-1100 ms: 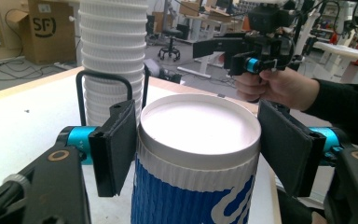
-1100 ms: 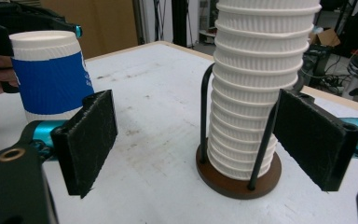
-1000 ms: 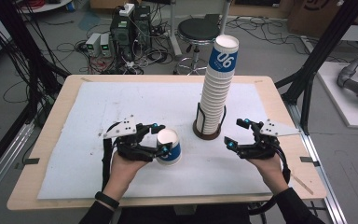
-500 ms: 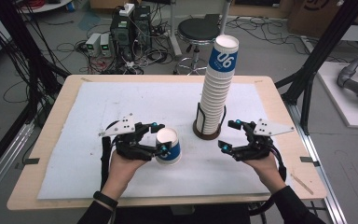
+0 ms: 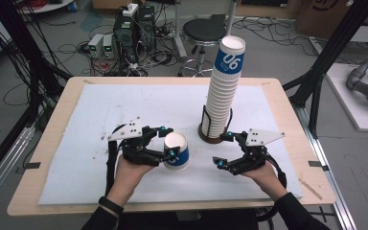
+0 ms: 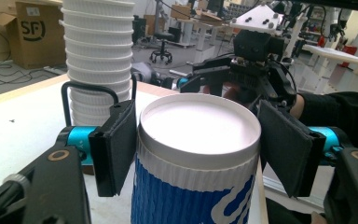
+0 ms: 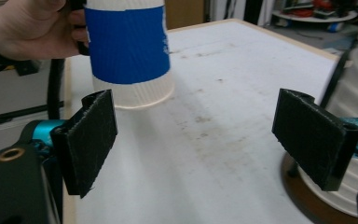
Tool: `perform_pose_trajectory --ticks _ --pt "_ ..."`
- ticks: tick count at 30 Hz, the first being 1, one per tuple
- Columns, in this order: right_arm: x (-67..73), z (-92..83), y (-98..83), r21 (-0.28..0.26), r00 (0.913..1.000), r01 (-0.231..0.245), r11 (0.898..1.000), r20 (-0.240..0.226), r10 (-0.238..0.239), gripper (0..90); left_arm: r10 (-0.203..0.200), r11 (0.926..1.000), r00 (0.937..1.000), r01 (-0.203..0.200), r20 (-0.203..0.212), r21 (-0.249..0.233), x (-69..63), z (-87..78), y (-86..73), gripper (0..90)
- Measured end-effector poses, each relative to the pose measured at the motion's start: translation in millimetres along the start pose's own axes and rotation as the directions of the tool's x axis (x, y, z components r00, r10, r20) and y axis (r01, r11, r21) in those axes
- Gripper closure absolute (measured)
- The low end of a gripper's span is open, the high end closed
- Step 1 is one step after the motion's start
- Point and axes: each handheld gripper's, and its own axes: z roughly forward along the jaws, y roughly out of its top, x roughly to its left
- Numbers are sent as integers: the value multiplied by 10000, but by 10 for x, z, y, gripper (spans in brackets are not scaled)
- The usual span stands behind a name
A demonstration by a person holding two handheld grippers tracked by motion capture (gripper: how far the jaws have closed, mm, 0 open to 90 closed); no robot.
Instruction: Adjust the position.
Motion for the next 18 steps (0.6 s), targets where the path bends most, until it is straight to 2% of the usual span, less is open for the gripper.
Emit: perform_pose_trajectory --ticks 6,10,13,18 --pt "74 124 -10 158 9986 -22 9999 -529 30 142 125 9999 9999 -125 61 -93 -81 71 -17 305" --pt "123 194 -17 244 9959 37 9997 -901 -15 142 188 9998 9996 -189 193 46 -114 137 -38 305" --pt "167 237 -30 349 9940 194 9992 -1084 -155 141 166 9998 9993 -170 334 109 -137 187 -53 304" --pt "208 298 -47 426 9909 157 9990 -1345 -99 141 85 9998 9988 -93 491 151 -153 231 -65 304"
